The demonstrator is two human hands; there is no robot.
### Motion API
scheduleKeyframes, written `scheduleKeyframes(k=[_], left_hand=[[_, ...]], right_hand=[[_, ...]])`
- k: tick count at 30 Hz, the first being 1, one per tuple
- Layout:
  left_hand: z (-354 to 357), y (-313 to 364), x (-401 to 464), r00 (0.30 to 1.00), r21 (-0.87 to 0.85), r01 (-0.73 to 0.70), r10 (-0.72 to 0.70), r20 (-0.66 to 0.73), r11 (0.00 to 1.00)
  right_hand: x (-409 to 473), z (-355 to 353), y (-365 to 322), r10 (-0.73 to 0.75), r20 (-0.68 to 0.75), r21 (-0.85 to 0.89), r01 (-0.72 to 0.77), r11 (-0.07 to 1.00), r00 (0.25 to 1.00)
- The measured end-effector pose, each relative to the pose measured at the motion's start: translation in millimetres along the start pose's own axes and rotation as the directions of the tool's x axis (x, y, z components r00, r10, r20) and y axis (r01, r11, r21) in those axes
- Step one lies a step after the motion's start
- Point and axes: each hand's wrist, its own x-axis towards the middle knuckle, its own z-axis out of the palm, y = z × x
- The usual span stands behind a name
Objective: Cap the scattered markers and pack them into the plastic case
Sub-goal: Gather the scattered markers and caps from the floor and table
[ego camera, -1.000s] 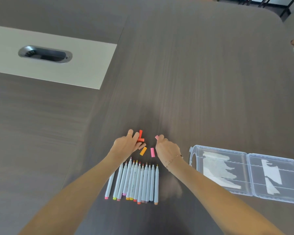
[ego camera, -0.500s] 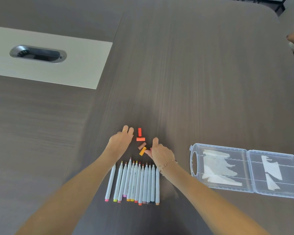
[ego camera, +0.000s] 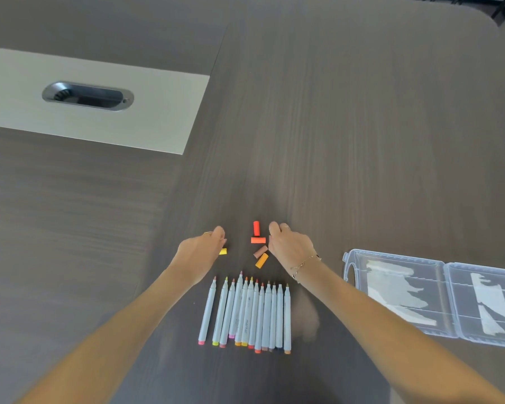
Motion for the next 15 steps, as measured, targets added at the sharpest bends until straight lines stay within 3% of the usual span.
scheduleKeyframes(k=[3,9,15], left_hand=[[1.6,-4.2,-0.7,0.999,-0.069,-0.041,0.039,-0.032,0.997],[4.0,-4.6,4.3,0.994,0.110,-0.099,0.102,-0.031,0.989],[-11.9,10.3,23.6,0.976,0.095,0.030,-0.050,0.212,0.995]], right_hand=[[6.0,-9.1,0.1,-0.136,0.035,-0.131,0.140,0.982,0.990],[16.3,-11.7,-10.1,-0.238,0.106,-0.236,0.257,0.937,0.965],[32.8,-22.4,-24.0,-0.160,0.268,-0.285,0.237,0.929,0.950]])
